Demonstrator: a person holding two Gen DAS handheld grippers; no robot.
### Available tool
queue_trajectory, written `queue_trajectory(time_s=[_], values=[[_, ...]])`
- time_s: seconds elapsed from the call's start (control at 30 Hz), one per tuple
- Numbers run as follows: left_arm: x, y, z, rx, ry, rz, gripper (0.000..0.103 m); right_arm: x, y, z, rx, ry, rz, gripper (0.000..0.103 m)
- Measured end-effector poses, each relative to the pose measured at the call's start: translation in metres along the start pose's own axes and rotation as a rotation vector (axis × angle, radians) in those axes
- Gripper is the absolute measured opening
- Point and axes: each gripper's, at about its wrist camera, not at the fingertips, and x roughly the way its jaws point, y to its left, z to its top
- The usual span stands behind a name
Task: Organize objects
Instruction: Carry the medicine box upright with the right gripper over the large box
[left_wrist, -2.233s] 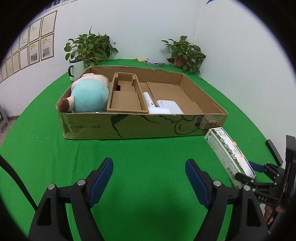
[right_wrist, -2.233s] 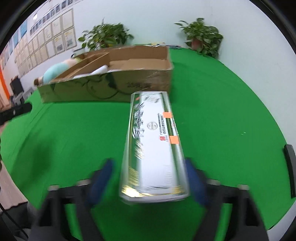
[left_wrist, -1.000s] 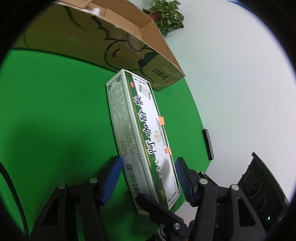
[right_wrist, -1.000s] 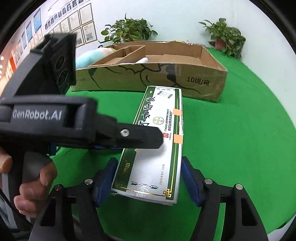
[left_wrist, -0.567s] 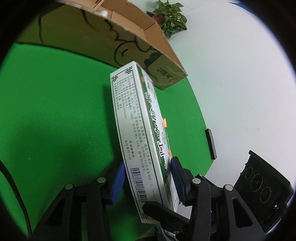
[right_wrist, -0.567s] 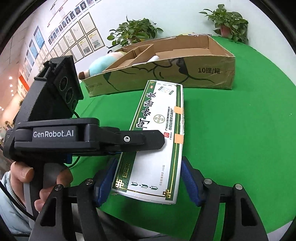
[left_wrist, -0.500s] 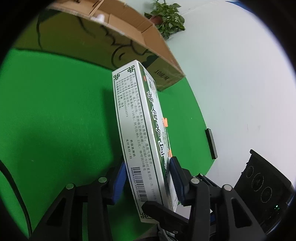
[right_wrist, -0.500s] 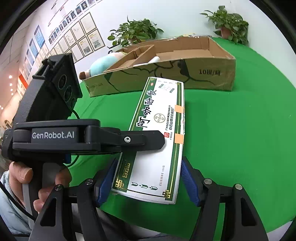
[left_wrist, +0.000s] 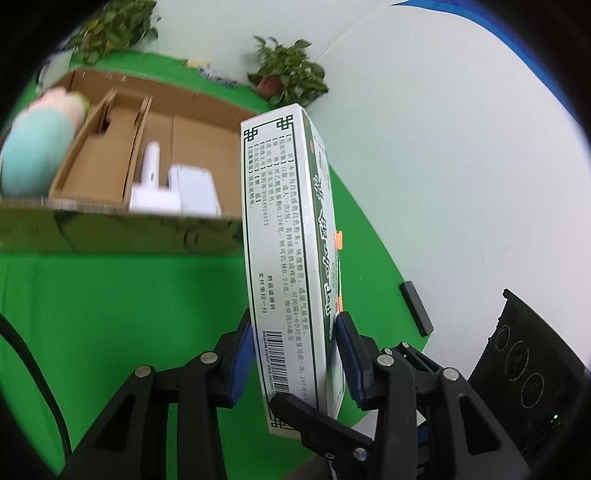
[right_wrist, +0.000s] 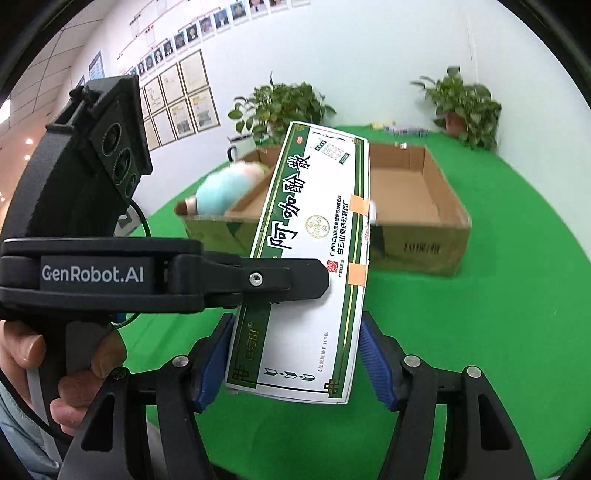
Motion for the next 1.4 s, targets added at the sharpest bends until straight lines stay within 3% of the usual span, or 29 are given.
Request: queue_trajectory(time_s=[0.2,0.37,0.43,0.77,1.07,1.23,1.4], values=[[-0.022,-0.003,0.037,0.048,-0.04,0.006,0.04,-0.007,0.002,0.038,-0.023,-0.054,-0.023,0.061],[-0.023,-0.004,0.085,0.077,-0.056,0.009,0.04,-0.01,-0.006,0.074,-0.019,-0.08,-0.032,0.061],[-0.02,-0.005,0.09,0.083,-0.06,0.006,0.04,-0.01,-0.01,0.088,-0.016,-0.085,-0.035,0.061],[-0.035,-0.036,0.157,0.159,-0.103,0.052,0.04,-0.018,-0.027,0.173,-0.02,-0.113,-0.029,0.061],[-0.023,-0.042,0.2,0.181,-0.08,0.128,0.04,-0.001,-0.05,0.251,0.028,-0.056,0.019,0.061],[-0.005,-0.031,0.21,0.15,-0.038,0.13,0.04,0.021,-0.062,0.268,0.045,-0.01,0.023,0.061],[0.024,-0.009,0.211,0.105,0.024,0.131,0.039,0.054,-0.081,0.263,0.081,0.057,0.036,0.061]])
